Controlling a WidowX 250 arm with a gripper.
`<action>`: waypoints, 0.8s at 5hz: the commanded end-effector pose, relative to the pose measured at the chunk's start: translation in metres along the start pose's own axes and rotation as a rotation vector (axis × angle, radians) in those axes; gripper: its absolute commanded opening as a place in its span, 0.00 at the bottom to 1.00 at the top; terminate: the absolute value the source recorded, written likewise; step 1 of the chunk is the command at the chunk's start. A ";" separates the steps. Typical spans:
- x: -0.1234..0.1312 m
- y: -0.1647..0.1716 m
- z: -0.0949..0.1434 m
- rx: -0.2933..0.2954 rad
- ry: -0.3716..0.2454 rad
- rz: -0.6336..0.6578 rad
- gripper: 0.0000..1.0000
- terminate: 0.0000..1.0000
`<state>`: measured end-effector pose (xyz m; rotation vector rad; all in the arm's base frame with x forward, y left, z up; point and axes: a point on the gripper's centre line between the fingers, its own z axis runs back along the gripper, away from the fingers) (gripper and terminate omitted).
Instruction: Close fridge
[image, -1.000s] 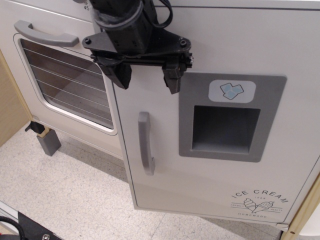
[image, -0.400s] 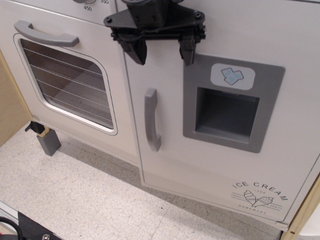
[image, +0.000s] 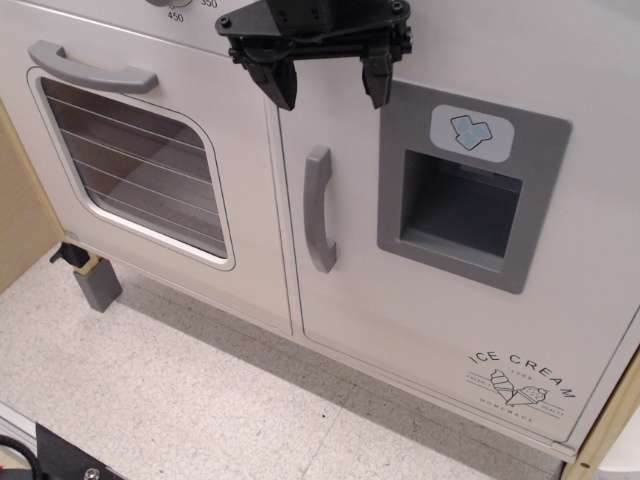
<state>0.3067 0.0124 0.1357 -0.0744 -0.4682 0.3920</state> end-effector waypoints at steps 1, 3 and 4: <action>0.005 0.010 0.023 -0.030 0.007 -0.008 1.00 0.00; 0.000 0.012 0.024 -0.017 0.068 -0.020 1.00 0.00; 0.000 0.012 0.024 -0.017 0.068 -0.020 1.00 1.00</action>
